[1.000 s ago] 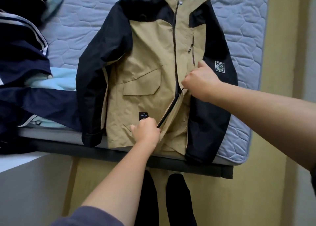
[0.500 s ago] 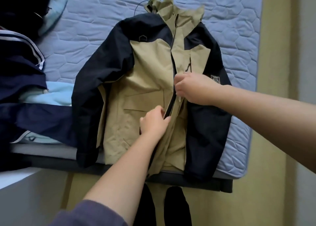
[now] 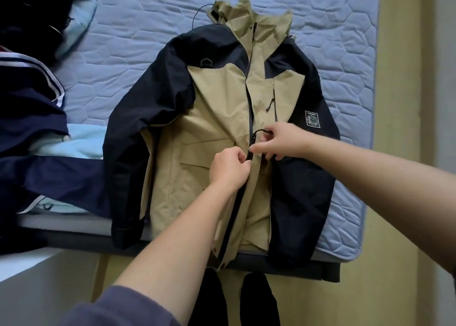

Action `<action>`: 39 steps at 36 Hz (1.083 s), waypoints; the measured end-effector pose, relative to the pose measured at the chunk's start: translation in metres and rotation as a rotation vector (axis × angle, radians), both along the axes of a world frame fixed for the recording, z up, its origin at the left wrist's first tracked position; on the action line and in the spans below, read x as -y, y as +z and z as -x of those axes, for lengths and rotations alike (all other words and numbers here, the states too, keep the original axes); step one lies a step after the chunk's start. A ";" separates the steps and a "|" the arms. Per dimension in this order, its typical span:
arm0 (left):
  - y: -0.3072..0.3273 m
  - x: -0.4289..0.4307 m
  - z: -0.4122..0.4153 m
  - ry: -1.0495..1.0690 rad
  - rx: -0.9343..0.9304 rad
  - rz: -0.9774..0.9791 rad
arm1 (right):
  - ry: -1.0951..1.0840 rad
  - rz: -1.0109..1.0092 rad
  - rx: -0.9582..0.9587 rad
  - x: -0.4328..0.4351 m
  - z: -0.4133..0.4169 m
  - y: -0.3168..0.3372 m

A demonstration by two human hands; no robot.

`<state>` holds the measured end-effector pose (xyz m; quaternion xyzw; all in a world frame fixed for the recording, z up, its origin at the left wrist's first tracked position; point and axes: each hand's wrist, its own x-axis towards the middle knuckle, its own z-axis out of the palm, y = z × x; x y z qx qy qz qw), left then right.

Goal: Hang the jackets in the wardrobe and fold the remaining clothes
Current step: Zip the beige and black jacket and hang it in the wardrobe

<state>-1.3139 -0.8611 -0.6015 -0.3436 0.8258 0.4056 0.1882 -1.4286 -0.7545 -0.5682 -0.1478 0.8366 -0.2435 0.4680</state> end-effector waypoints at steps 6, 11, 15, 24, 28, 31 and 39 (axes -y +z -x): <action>-0.001 0.002 -0.001 0.025 0.036 -0.116 | -0.225 -0.104 -0.092 -0.004 -0.020 -0.014; -0.005 0.008 -0.005 0.101 0.077 -0.136 | -0.506 -0.088 0.036 -0.021 -0.021 -0.016; -0.007 0.000 -0.010 0.063 0.094 -0.152 | -0.605 -0.125 0.192 -0.029 -0.030 -0.016; -0.003 -0.004 -0.013 -0.081 0.073 -0.036 | 0.542 -0.097 -0.873 -0.028 -0.018 -0.012; 0.000 -0.006 -0.012 -0.126 0.075 -0.010 | 0.845 -0.096 -0.834 -0.020 -0.008 -0.012; 0.002 -0.008 -0.012 -0.138 0.074 0.002 | 0.904 -0.146 -0.776 -0.014 0.002 -0.008; -0.005 -0.017 -0.039 -0.280 0.031 0.124 | 0.905 -0.266 -0.845 0.001 0.032 0.002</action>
